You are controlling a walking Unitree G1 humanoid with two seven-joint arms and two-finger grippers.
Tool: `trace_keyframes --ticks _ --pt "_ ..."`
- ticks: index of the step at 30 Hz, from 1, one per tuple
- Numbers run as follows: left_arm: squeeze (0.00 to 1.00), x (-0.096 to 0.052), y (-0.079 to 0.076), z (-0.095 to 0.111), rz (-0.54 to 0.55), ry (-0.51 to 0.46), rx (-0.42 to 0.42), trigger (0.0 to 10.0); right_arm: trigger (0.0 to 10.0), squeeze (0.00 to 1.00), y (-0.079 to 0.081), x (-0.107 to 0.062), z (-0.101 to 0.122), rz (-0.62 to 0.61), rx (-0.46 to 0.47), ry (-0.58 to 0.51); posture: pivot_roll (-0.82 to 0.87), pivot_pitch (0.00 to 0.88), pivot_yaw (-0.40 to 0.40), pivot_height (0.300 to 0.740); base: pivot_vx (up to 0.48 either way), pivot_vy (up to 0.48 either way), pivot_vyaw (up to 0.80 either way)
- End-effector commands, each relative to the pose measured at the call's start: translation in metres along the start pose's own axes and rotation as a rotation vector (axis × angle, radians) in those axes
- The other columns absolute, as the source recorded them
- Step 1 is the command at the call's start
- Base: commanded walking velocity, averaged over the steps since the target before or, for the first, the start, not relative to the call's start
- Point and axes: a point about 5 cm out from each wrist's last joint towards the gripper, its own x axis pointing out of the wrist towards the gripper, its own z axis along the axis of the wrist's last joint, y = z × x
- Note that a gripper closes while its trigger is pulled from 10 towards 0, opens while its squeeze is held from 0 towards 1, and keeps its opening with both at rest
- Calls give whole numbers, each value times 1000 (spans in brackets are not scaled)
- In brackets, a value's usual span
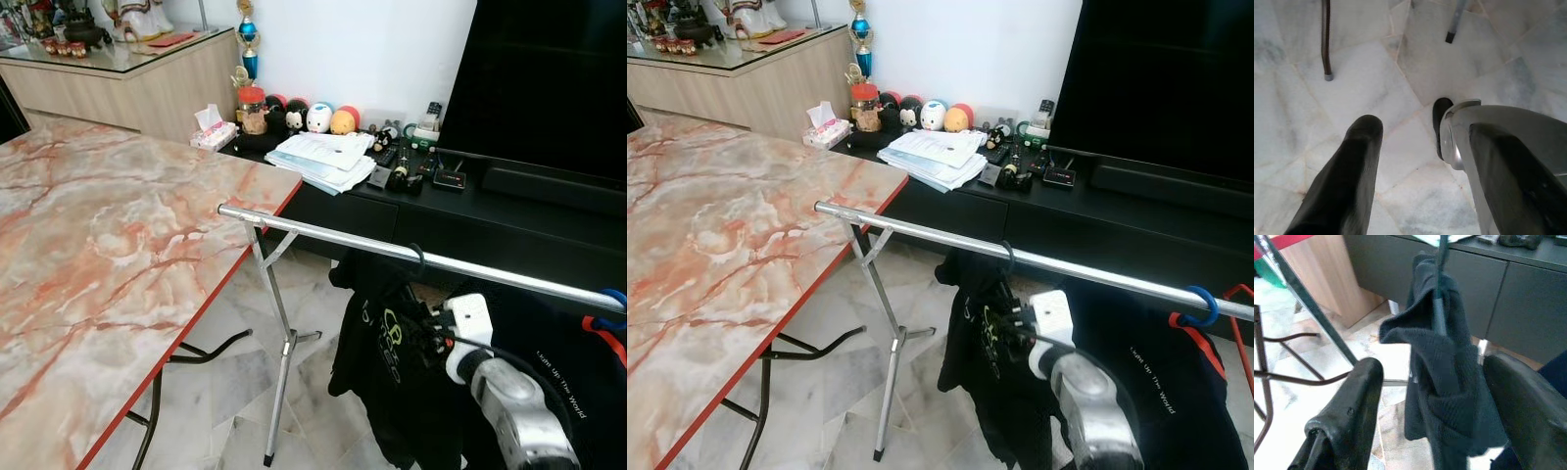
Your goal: Hang hanger
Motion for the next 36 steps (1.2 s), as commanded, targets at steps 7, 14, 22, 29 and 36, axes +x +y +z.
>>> trace_keyframes --ticks 7,14,22,29,36 --pt "0 -3 -38 -10 -33 43 8 10000 10000 0 17 13 -11 -2 -44 63 98 76 32 740 0 0 0" --pt "0 -2 -28 -7 -27 30 10 10000 10000 0 16 23 -9 -92 -78 65 103 77 37 740 0 0 0" --pt "0 -2 -26 -7 -18 25 12 10000 6157 0 10 28 1 -215 -94 28 110 78 38 740 0 0 0" --pt "0 -2 -25 -7 -19 28 11 10000 0 0 20 30 -6 -190 -77 36 113 80 41 740 0 0 0" --pt "0 -2 -24 -6 -25 27 12 10000 0 0 21 28 -17 -205 -93 64 111 82 42 740 0 0 0"
